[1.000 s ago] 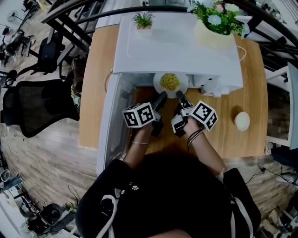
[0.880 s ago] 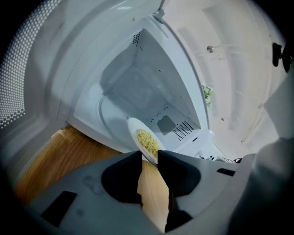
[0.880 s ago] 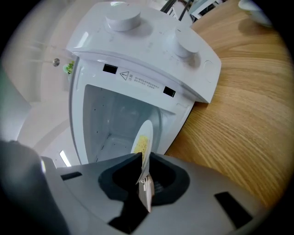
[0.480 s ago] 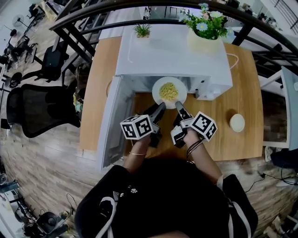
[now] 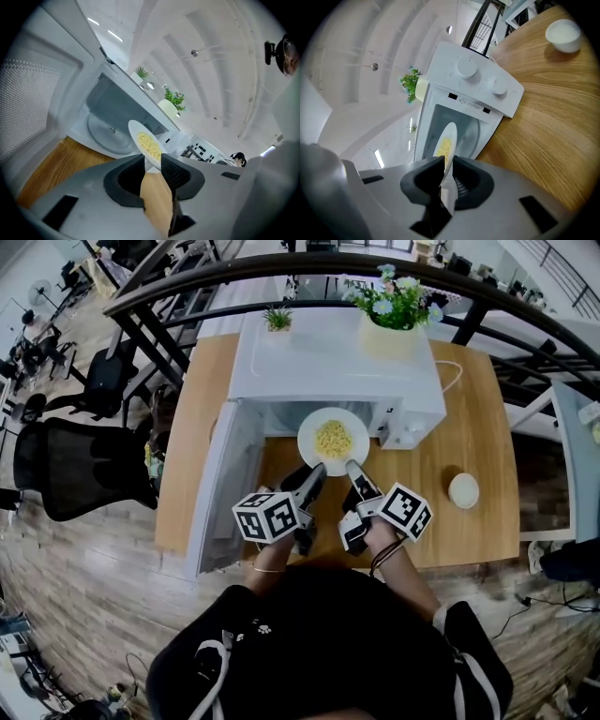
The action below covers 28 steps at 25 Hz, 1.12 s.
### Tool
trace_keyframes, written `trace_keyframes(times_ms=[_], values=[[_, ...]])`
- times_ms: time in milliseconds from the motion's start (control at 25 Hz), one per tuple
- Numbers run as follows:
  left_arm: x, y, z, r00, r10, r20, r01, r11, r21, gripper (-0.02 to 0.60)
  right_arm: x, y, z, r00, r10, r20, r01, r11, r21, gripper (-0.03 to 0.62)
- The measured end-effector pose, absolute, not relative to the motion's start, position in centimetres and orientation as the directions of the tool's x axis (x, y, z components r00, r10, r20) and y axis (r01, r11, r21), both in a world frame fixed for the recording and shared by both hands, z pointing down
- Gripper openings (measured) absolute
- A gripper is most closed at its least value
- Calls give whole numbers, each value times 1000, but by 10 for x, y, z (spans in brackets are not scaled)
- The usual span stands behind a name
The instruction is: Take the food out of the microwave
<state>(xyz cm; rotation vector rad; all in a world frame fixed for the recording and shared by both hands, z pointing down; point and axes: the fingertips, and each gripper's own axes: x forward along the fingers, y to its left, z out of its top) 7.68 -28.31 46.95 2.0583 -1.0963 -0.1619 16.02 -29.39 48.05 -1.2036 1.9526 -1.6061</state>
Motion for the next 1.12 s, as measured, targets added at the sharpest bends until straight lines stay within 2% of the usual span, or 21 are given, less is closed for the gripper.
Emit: trace_keyframes(times_ms=[520,1120], values=[[94,-262,444,638,-750,176,-621,-366,693,107,178,-272,453,-580,-789,202,-371,35,-928,52],[96,-260,441,641,-747,177,-621,-369,691,107,180,-269,448,-586,-787,192,-373,51,-926,49]])
